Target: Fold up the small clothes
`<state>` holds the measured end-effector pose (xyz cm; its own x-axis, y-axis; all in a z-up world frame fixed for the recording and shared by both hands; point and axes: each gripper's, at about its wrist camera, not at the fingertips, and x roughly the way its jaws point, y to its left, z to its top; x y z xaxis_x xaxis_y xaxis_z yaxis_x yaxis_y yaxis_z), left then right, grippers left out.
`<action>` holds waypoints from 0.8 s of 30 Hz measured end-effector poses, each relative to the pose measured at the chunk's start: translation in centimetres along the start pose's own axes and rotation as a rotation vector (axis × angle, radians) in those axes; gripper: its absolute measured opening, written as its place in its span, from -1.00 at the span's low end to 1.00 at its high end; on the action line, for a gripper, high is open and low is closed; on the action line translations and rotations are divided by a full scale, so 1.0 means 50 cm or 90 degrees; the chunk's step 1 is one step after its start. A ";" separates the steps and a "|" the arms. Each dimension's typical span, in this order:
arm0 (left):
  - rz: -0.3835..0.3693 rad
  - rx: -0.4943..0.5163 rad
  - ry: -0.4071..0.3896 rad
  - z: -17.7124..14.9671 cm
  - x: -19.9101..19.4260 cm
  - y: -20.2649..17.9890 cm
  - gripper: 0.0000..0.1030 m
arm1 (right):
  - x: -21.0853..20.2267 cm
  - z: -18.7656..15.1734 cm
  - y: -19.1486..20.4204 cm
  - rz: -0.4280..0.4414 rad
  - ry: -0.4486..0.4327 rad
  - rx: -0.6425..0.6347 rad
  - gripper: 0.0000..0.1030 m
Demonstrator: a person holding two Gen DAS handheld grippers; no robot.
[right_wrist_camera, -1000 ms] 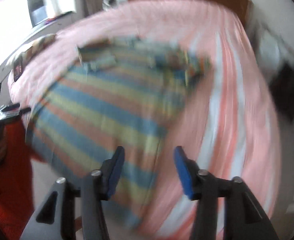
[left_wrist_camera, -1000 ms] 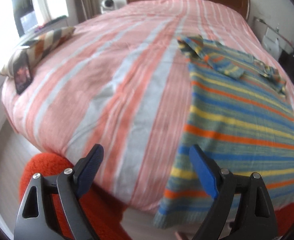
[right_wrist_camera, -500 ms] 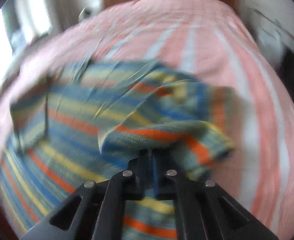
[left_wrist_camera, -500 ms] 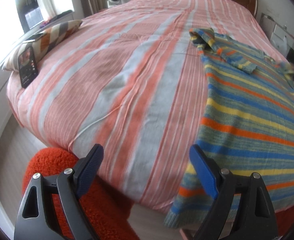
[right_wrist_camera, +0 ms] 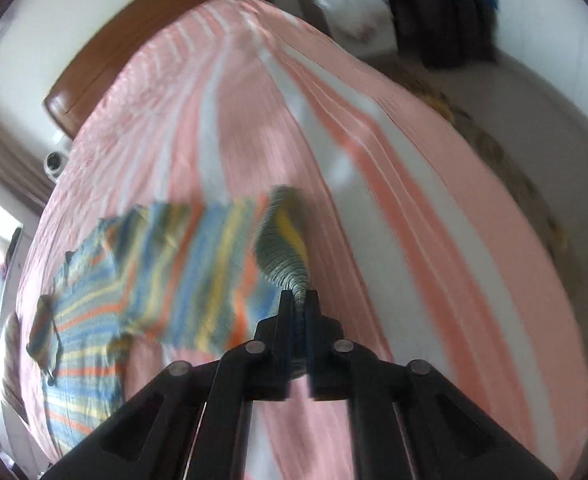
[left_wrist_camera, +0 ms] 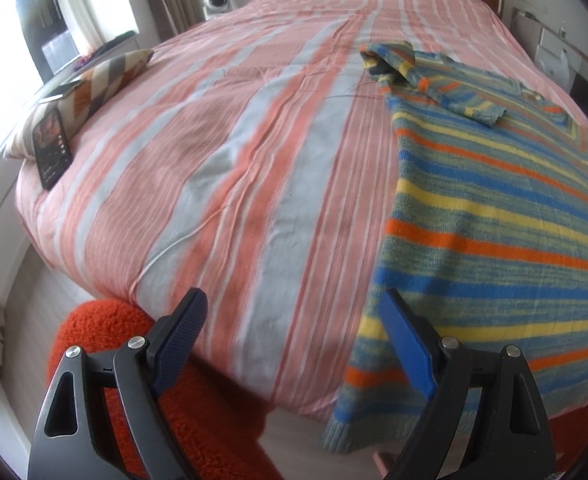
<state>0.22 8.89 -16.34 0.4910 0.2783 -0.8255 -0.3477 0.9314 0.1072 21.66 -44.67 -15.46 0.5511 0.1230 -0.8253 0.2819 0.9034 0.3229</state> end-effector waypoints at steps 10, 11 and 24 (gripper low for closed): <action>0.000 0.007 0.009 0.000 0.010 -0.006 0.72 | 0.006 -0.008 -0.045 -0.106 0.016 -0.040 -0.93; -0.001 0.006 0.009 -0.001 0.010 -0.005 0.72 | 0.006 -0.010 -0.037 -0.112 0.016 -0.045 -0.93; -0.021 -0.020 0.020 0.007 0.021 0.004 0.72 | -0.092 0.083 0.062 -0.080 -0.015 -0.142 -0.44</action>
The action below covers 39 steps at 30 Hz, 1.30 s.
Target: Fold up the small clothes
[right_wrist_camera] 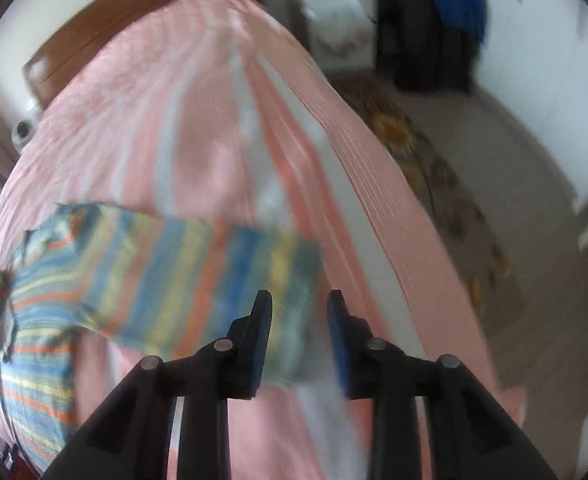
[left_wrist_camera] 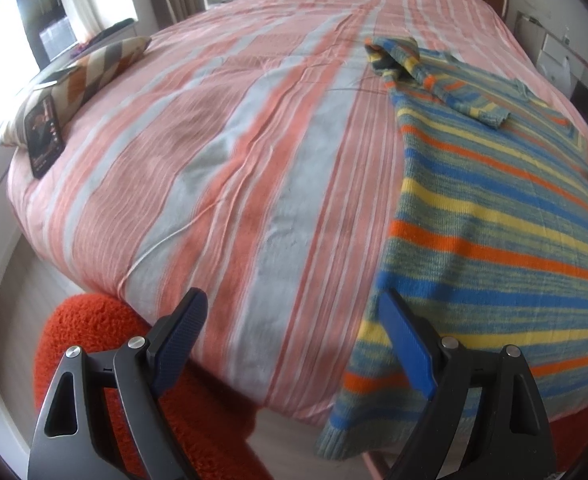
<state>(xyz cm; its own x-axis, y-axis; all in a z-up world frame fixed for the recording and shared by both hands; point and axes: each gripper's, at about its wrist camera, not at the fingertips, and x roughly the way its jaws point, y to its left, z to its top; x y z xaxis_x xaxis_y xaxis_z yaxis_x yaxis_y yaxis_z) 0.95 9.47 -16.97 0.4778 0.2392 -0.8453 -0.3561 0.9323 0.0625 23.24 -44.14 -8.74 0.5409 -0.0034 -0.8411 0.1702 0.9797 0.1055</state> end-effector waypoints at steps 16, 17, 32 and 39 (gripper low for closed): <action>0.010 0.015 0.024 0.012 0.032 -0.009 0.83 | 0.352 0.187 0.465 0.187 0.149 -0.223 -0.43; 0.009 0.012 0.025 0.011 0.032 -0.007 0.84 | 0.363 0.182 0.468 0.193 0.172 -0.242 -0.90; 0.004 -0.001 0.028 0.013 0.037 -0.004 0.86 | 0.276 0.162 0.457 0.115 0.026 -0.255 -0.28; 0.004 -0.025 0.032 0.009 0.042 0.008 0.98 | 0.201 -0.001 0.251 0.263 0.180 -0.075 -0.29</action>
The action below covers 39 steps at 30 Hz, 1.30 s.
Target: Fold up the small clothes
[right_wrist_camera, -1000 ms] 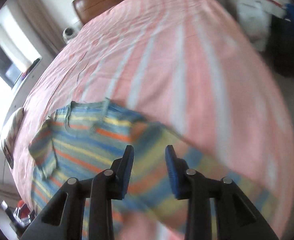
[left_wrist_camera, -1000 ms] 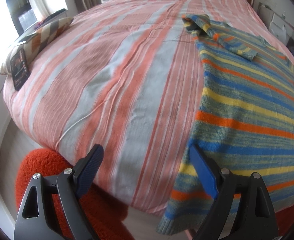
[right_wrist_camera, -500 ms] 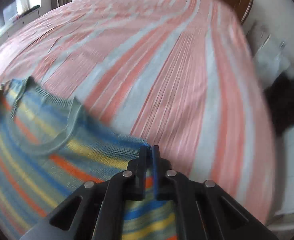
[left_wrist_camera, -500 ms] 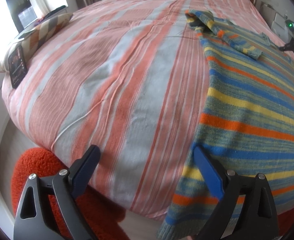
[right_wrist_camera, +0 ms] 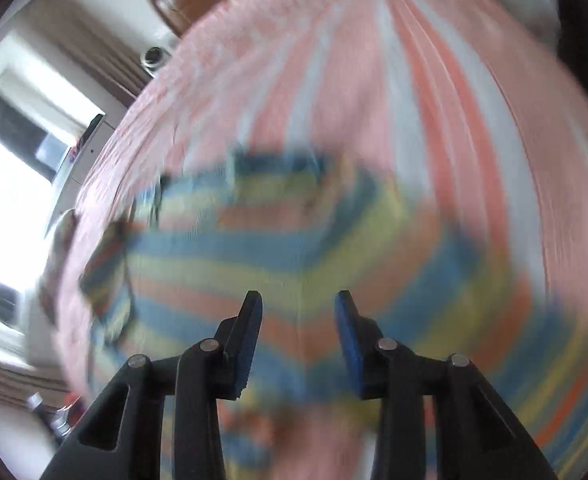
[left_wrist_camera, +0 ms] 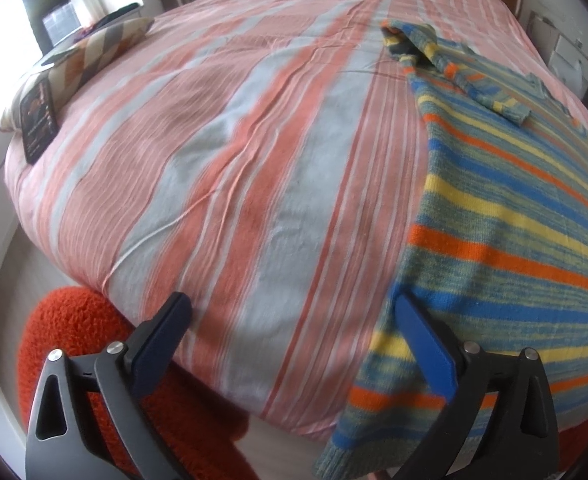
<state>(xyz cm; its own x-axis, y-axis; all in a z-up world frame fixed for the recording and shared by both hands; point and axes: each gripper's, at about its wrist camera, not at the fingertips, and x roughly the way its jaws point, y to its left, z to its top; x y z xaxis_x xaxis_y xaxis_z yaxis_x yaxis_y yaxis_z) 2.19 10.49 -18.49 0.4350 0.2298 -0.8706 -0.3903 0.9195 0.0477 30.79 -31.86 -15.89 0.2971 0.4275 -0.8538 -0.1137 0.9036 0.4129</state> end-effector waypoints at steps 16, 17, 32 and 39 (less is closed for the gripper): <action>-0.048 -0.036 0.016 -0.011 0.002 0.027 0.96 | -0.190 -0.196 -0.193 -0.094 -0.188 0.191 -0.37; -0.042 -0.027 0.033 -0.007 -0.006 0.029 0.91 | -0.166 -0.211 -0.196 -0.111 -0.170 0.197 -0.37; -0.154 0.491 -0.142 0.261 -0.066 -0.390 0.81 | -0.162 -0.491 0.061 -0.142 -0.293 0.037 -0.03; -0.180 0.381 0.014 0.304 0.086 -0.367 -0.82 | -0.134 -0.545 0.055 -0.136 -0.278 0.038 -0.03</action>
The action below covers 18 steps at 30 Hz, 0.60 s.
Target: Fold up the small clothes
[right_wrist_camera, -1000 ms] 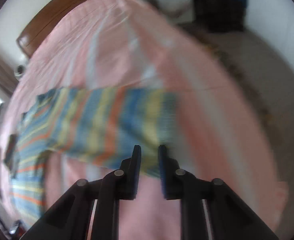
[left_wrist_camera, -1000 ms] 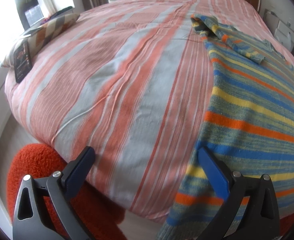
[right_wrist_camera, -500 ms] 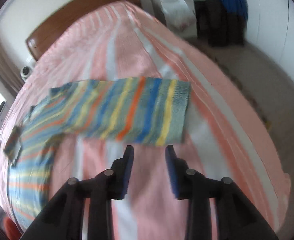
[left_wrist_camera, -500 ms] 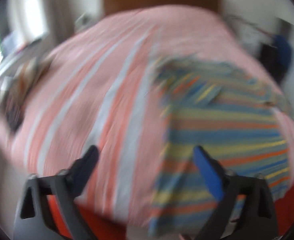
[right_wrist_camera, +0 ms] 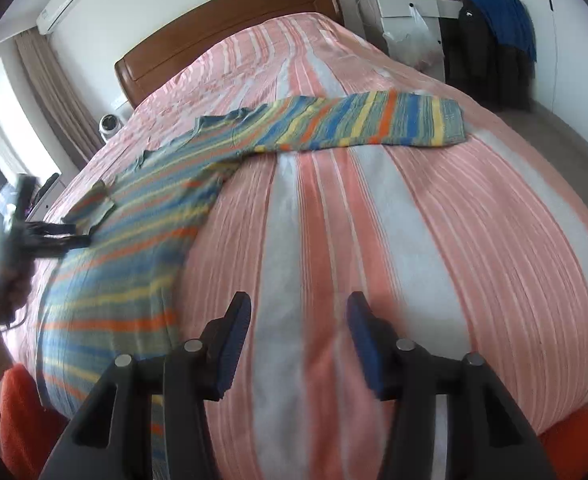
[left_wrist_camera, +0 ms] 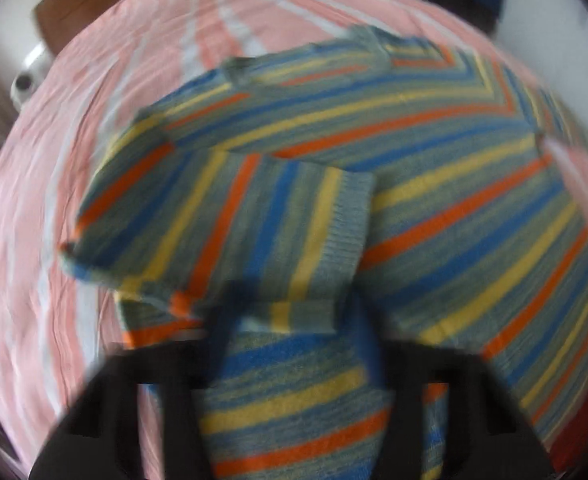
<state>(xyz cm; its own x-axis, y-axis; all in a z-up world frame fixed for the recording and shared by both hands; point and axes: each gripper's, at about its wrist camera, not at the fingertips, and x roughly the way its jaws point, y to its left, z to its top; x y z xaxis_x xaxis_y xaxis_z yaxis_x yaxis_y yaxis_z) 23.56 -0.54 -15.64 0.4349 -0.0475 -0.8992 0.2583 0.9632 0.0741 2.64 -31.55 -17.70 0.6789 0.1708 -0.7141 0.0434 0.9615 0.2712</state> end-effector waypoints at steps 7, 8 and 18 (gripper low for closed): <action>0.025 -0.340 -0.150 -0.055 -0.167 0.264 -0.84 | -0.019 0.008 -0.020 -0.013 -0.045 0.019 -0.03; 0.057 -0.392 -0.158 -0.071 -0.177 0.316 -0.84 | -0.021 0.007 -0.020 -0.012 -0.050 0.018 -0.03; 0.157 -0.583 -0.064 -0.220 -0.096 0.494 -0.86 | 0.015 -0.002 0.007 -0.013 -0.018 -0.022 0.02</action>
<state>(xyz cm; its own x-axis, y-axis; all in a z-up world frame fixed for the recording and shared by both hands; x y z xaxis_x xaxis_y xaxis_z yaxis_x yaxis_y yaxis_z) 18.36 26.37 -14.26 0.4704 0.2027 -0.8588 -0.6077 0.7802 -0.1487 3.06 -31.07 -18.20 0.6989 0.1446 -0.7005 0.0327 0.9719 0.2332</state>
